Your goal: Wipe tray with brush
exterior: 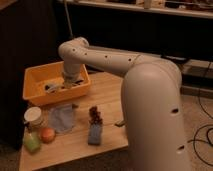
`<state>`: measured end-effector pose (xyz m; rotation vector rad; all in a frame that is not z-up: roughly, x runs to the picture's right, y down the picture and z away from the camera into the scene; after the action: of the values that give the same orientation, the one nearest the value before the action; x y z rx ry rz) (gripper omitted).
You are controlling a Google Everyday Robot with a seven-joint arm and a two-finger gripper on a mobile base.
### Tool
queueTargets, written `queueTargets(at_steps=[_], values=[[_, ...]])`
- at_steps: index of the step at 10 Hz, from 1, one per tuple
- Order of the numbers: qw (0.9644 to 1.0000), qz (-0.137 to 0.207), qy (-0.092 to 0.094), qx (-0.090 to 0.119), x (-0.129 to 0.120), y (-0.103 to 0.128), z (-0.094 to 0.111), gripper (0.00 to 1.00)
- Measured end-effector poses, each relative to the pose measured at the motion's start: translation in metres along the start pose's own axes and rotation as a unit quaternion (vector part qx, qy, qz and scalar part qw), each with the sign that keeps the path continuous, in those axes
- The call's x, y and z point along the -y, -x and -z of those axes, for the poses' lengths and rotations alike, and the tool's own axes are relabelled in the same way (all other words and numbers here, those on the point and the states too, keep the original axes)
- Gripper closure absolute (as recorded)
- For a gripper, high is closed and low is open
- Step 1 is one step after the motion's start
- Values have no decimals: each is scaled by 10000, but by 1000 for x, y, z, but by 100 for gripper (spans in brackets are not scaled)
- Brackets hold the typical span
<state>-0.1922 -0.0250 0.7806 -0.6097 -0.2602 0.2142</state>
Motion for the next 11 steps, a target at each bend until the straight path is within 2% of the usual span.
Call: queueTargets(at_steps=[3,6,9,11], values=[[9988,-271,-32,-403,24,-36,-9,100],[9950,-610,-74,-788,45,-76,-18,100],[9925,-774,-210,-926,70,-84,-19,100],[9922,-801,-316,-905,89,-74,-20,100]])
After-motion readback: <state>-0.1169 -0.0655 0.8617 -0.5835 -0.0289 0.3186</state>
